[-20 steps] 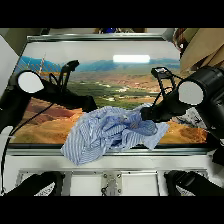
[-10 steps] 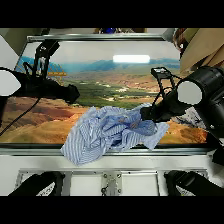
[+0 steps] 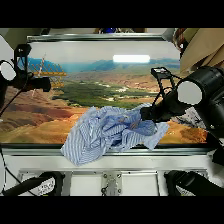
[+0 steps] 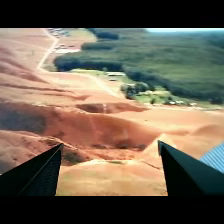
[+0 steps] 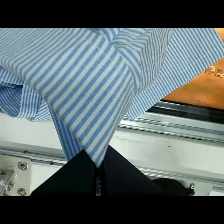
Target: Fold the clothes and pants, and hang the long-sleeved shirts on hangers.
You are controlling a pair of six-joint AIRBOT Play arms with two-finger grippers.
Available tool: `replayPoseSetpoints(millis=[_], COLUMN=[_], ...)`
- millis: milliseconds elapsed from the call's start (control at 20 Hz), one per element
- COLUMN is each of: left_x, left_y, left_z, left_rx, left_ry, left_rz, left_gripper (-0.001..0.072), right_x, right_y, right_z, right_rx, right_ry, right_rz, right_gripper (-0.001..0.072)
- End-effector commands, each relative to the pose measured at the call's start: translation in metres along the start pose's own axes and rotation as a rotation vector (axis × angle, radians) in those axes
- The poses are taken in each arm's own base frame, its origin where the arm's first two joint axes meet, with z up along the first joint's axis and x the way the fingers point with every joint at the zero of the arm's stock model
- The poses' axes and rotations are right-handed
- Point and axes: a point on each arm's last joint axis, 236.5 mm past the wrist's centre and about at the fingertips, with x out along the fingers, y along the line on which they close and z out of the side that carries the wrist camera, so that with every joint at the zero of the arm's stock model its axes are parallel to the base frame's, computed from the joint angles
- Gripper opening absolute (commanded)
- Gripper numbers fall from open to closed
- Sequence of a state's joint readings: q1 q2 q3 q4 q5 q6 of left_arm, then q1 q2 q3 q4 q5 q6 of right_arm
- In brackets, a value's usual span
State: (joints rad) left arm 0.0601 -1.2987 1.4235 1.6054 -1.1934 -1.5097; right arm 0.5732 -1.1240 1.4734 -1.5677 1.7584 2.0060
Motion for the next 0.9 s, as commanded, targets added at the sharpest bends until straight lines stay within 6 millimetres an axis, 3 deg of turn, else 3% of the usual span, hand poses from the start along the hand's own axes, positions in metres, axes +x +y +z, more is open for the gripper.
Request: replayPoseSetpoints(millis=[0, 150, 400, 650, 850], left_x=[0.059, 0.100, 0.160, 0.217, 0.238], left_y=[0.082, 0.124, 0.158, 0.163, 0.161], left_z=[0.005, 0.020, 0.031, 0.032, 0.041], left_rx=[-0.123, -0.172, -0.083, -0.065, -0.056], left_ry=[-0.013, -0.100, -0.063, 0.012, 0.014], left_rz=[0.103, 0.150, 0.229, 0.229, 0.226], left_gripper=[0.0635, 0.0635, 0.0634, 0.0634, 0.0633], right_x=[0.000, 0.000, 0.000, 0.000, 0.001], right_y=[0.000, 0.000, 0.000, 0.000, 0.000], right_z=[0.000, 0.000, 0.000, 0.000, 0.000], right_rx=[-0.001, -0.001, -0.001, -0.001, -0.001], right_ry=[0.001, 0.001, 0.001, 0.002, 0.003], right_rz=[0.000, 0.000, 0.000, 0.000, -0.001], right_gripper=[0.0020, 0.0020, 0.0020, 0.0020, 0.0020])
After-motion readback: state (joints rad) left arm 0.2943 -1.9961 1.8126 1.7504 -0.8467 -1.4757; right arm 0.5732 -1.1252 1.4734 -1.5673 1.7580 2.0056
